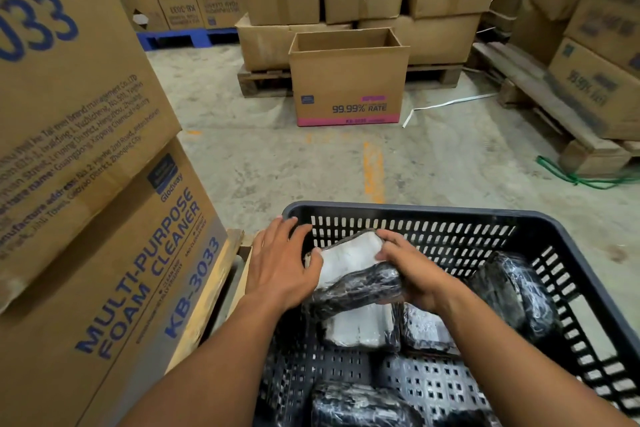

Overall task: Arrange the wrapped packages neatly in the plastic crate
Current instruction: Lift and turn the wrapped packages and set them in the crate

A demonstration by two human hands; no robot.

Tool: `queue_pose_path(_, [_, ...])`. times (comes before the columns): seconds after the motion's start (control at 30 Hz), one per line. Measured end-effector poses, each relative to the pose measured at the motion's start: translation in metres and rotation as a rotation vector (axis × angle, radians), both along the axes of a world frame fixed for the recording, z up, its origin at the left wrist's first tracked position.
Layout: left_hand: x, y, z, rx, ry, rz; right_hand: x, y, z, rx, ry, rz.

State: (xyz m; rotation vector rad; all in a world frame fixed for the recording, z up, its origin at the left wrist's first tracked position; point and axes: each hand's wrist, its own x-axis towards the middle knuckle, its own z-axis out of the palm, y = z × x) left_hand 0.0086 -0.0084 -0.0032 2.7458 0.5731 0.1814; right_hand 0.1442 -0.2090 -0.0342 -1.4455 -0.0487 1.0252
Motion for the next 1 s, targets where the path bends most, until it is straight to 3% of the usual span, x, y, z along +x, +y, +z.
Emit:
queue_pose_path(0.23, [-0.006, -0.031, 0.016, -0.029, 0.219, -0.312, 0.008, -0.048, -0.001, 0.13, 0.204, -0.098])
queue_pose_path(0.5, [-0.008, -0.033, 0.034, 0.023, -0.023, -0.385, 0.003, -0.052, 0.004, 0.153, 0.215, -0.024])
queue_pose_path(0.6, [-0.009, -0.035, 0.037, 0.143, -0.08, -0.512, 0.005, -0.045, 0.009, 0.14, 0.183, -0.132])
queue_pose_path(0.7, [-0.005, -0.039, 0.035, 0.138, -0.101, -0.452, 0.004, -0.037, 0.01, 0.209, 0.079, -0.291])
queue_pose_path(0.77, [-0.002, -0.04, 0.033, -0.044, -0.069, -0.315, 0.003, -0.033, 0.009, 0.243, 0.023, -0.388])
queue_pose_path(0.93, [0.007, -0.035, 0.037, -1.168, 0.167, 0.01, -0.003, -0.034, 0.005, 0.277, -0.049, -0.467])
queue_pose_path(1.0, [0.013, -0.035, 0.036, -1.359, 0.082, 0.121, -0.006, -0.033, 0.007, 0.303, -0.037, -0.43])
